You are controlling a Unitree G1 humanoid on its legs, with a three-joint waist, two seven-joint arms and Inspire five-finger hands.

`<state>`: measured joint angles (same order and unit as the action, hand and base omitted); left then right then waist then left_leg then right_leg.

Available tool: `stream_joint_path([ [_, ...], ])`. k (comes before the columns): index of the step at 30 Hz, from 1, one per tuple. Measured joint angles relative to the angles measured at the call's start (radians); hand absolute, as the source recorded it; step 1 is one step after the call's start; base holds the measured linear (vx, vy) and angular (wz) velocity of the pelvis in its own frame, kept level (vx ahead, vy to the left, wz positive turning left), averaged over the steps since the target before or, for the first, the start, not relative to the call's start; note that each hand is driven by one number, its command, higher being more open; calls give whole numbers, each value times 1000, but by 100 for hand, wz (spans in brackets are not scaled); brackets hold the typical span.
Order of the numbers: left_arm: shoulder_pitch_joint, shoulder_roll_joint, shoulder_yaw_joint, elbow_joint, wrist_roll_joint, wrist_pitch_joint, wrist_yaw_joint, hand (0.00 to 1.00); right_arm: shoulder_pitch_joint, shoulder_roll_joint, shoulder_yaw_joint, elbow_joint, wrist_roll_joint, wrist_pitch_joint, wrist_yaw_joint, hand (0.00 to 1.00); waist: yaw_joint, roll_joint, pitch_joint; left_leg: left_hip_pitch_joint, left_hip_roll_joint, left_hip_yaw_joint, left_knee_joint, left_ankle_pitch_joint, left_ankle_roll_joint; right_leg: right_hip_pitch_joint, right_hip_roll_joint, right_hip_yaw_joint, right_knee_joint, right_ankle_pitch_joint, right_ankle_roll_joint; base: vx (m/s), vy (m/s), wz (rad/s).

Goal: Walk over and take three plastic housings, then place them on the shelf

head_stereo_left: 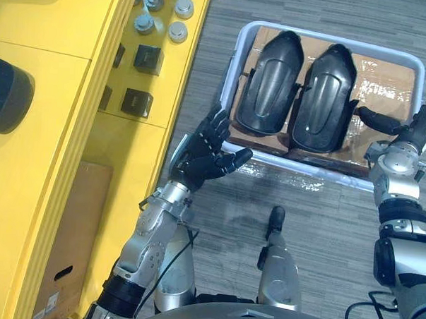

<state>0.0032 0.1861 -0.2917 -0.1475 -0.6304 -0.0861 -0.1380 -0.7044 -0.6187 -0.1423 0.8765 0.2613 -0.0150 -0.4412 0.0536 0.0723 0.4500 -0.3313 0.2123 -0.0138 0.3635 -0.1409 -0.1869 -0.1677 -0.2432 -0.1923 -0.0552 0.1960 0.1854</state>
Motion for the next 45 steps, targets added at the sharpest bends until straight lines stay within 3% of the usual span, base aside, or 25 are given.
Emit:
stream_joint_path([
  [5, 4, 1, -13, 18, 0, -6, 3, 100, -71, -33, 39, 77, 1, 21, 44, 100, 2, 6, 3, -12, -3, -19, 0, 8, 0, 2, 0, -19, 0, 3, -1, -22, 20, 9],
  [10, 6, -1, -26, 34, 0, -14, 9, 100, -120, -95, 77, 141, -2, 30, 133, 100, 13, 31, 16, -18, -6, -26, 0, 15, 0, 2, -1, -26, 1, 7, -2, -20, 18, 3],
  [17, 7, -2, -49, 65, 0, -42, 27, 100, -148, -99, 139, 159, -39, 33, 169, 100, 10, 33, 17, -39, -10, -47, 1, 23, -2, -2, -1, -48, 2, 8, -2, -19, 21, 8],
  [24, 41, -19, -62, 65, 0, -64, 28, 100, -180, -99, 172, 110, -109, 32, 48, 100, 22, 37, 18, -38, -11, -48, 0, 32, -2, -3, -1, -48, 2, 9, -3, 0, 3, 0],
  [29, 67, -23, -65, 61, 0, -78, 33, 100, -184, -125, 163, -88, -180, 18, -99, 100, 6, 37, 18, -25, -10, -42, -3, 32, -2, 3, -1, -43, 2, 9, -3, 9, 12, -3],
  [33, 82, -23, -65, 57, -2, -87, 33, 100, -186, -166, 158, -221, -225, -32, -183, 100, -2, 39, 17, 12, -7, -22, -20, 34, -2, 17, -2, -25, 4, 9, -3, 14, 21, -11],
  [39, 83, -21, -65, 40, -30, -88, 31, 100, -182, -171, 155, -261, -225, -33, -163, 100, -16, 39, 17, 12, -6, -18, -20, 35, -3, 16, -2, -22, 4, 10, -3, 0, 3, -1],
  [45, 72, -20, -72, 32, -27, -88, 36, 100, -179, -156, 194, -163, -211, 38, -58, 100, -4, 40, 16, 12, -6, -19, -21, 37, -2, 16, -2, -22, 5, 10, -3, 3, 6, 0],
])
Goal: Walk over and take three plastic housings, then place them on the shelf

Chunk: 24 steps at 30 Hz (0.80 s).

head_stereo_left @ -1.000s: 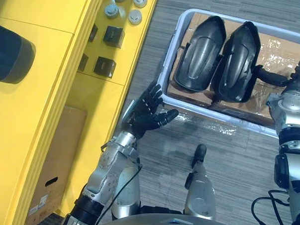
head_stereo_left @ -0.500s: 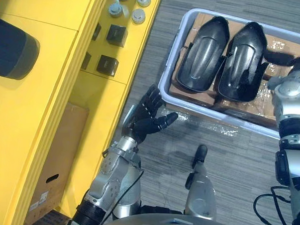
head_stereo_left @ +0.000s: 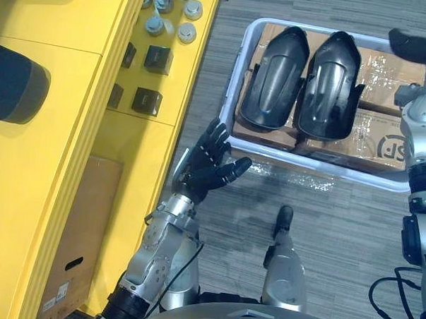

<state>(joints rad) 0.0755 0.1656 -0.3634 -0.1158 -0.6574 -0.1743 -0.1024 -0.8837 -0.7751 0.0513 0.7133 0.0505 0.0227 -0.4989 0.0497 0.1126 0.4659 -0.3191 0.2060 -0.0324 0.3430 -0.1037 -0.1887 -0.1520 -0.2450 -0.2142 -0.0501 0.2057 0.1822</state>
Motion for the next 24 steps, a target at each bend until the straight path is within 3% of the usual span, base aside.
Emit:
stream_joint_path([
  [7, 1, 0, -7, 0, 5, 0, 14, 100, 0, 27, 41, 165, 17, 63, 121, 100, 29, 2, -2, -9, -1, -8, 0, 2, 0, -2, 0, -8, 0, 0, 0, 17, 30, 3],
  [18, 2, 1, -4, 5, 5, 0, 50, 100, -10, 27, 42, 308, 40, 137, 246, 100, 42, 17, 0, -25, -6, -33, -18, 19, -3, -7, 0, -36, 5, -1, -1, 2, 19, 7],
  [19, 2, 1, -2, 5, 5, 0, 50, 100, -10, 27, 42, 312, 30, 146, 253, 0, 42, 22, -1, -26, -6, -33, -18, 19, -3, -7, 0, -36, 5, -1, -1, 2, 30, 1],
  [24, 2, 1, -3, 5, 5, 0, 50, 100, -37, 25, 63, 329, -128, 189, 286, 0, 39, 23, -1, -26, -5, -37, -20, 23, -4, -10, 1, -38, 15, -4, -5, 0, 0, 0],
])
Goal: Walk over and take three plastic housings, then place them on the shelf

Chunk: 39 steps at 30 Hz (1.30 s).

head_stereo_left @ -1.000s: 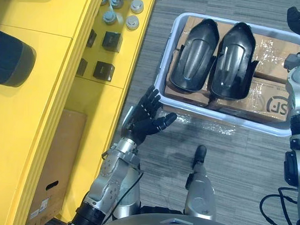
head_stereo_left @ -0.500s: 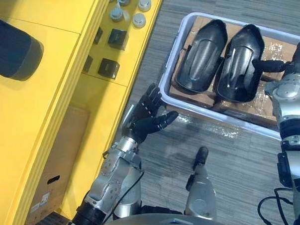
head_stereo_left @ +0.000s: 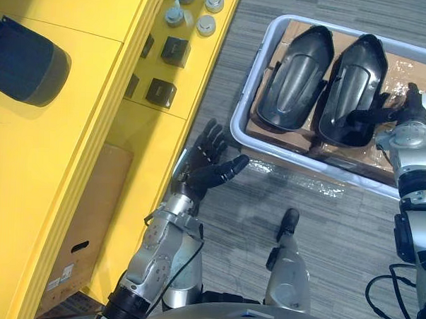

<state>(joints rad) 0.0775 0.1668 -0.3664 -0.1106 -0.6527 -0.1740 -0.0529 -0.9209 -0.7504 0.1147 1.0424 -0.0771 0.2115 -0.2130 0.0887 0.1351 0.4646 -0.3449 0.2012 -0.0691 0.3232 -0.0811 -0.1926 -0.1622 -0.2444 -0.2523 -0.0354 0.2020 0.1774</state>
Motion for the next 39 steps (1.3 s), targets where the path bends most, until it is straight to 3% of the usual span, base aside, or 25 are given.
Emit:
stream_joint_path([
  [6, 1, 3, -2, 0, 0, 0, 2, 100, -7, -30, 75, 3, -155, 63, 27, 0, 3, 0, 0, 5, 1, -4, -32, 26, -3, -13, 0, -5, 13, -4, -6, 1, 1, 2],
  [15, 12, 17, 0, -15, -3, 0, 3, 100, 4, 1, 90, 4, -188, 151, 0, 0, 4, -2, 1, 25, 2, -7, -73, 56, -6, -9, 1, -11, 14, -5, -8, 2, 4, 1],
  [24, 77, 31, 50, -159, -3, 3, 1, 100, 148, 3, -79, -170, -191, 222, -80, 0, -9, -19, 5, 111, 12, 32, -151, 80, -10, 19, 4, 13, 12, -8, -13, 13, -2, -9],
  [27, 79, 33, 67, -176, -2, 6, -3, 100, 240, 34, -138, -293, -194, 227, -118, 0, -18, -37, -6, 156, 22, 57, -184, 85, -12, 41, 14, 25, -6, -9, -13, 18, -14, -18],
  [29, 84, 34, 68, -176, -1, 23, -11, 100, 309, 98, -173, -391, -225, 225, -161, 0, -32, -59, -41, 184, 28, 78, -214, 90, -15, 45, 20, 39, -19, -7, -13, 45, -13, -22],
  [33, 94, 29, 63, -176, 8, 74, -37, 100, 417, 158, -185, -553, -305, 187, -221, 0, -40, -70, -85, 262, 29, 119, -277, 104, -18, 68, 20, 43, -20, -7, -13, 73, 3, -22],
  [38, 84, 27, 52, -174, 60, 162, -51, 100, 506, 197, -177, -692, -415, 50, -270, 0, -45, -75, -174, 326, 29, 161, -329, 110, -17, 84, 20, 40, -22, -8, -13, 34, 0, -17],
  [39, 76, 28, 40, -169, 71, 203, -53, 100, 517, 205, -166, -704, -439, 7, -284, 0, -51, -83, -197, 337, 29, 166, -330, 108, -18, 97, 21, 39, -33, -8, -12, 10, -9, -7],
])
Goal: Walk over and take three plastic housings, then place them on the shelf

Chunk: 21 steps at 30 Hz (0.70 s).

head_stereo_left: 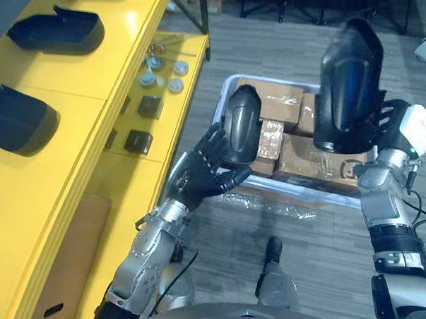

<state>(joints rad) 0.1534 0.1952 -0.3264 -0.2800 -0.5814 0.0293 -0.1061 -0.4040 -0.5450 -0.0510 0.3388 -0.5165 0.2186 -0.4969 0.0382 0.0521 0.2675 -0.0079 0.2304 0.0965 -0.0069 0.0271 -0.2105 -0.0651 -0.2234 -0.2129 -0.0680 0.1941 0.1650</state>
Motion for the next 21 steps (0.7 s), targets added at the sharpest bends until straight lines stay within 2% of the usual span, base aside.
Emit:
stream_joint_path([
  [3, -44, 0, -26, 54, -11, 53, -5, 100, 0, 5, 38, -2, -37, -56, -8, 0, -9, -15, -23, 20, 2, 6, 1, -8, -2, 19, 3, 0, -9, -1, 0, -13, -13, -6],
  [5, -124, -5, -68, 177, -56, 109, 31, 100, 0, 25, 76, -2, -68, -104, -14, 0, -16, -29, -55, 27, 2, 14, 1, -9, -2, 18, 3, 4, -9, -1, 0, -31, -9, -11],
  [6, -142, -10, -76, 210, -57, 115, 50, 100, 0, 34, 82, -2, -69, -118, -14, 0, -19, -33, -61, 30, 2, 18, 0, -9, -2, 18, 3, 8, -9, -1, 0, -21, -5, -17],
  [8, -204, -45, -83, 332, -46, 121, 144, 100, 0, 69, 97, -2, -89, -166, -16, 0, -29, -48, -75, 41, 2, 32, 0, -10, -3, 18, 3, 20, -9, 0, 1, -25, -5, -16],
  [12, -252, -69, -50, 412, -59, 120, 234, 100, 7, 99, 121, -21, -99, -205, -16, 0, -45, -61, -85, 55, 3, 40, 0, -11, -4, 26, 5, 26, -9, 0, 1, -18, -2, -6],
  [15, -296, -85, -24, 435, -127, 91, 265, 100, 39, 134, 122, -70, -99, -232, -17, 0, -42, -65, -89, 67, 3, 47, 0, -11, -4, 34, 6, 33, -9, 1, 1, -7, 2, -5],
  [18, -340, -109, 5, 436, -187, 10, 279, 100, 74, 196, 151, -81, -102, -286, -17, 0, -45, -83, -109, 79, 3, 62, 0, -14, -5, 34, 6, 48, -9, 2, 2, -9, 4, -13],
  [21, -370, -123, 9, 436, -249, -47, 276, 100, 106, 232, 180, -81, -105, -310, -16, 0, -45, -97, -120, 87, 3, 68, 1, -19, -5, 40, 6, 52, -9, 3, 3, -16, 4, -6],
])
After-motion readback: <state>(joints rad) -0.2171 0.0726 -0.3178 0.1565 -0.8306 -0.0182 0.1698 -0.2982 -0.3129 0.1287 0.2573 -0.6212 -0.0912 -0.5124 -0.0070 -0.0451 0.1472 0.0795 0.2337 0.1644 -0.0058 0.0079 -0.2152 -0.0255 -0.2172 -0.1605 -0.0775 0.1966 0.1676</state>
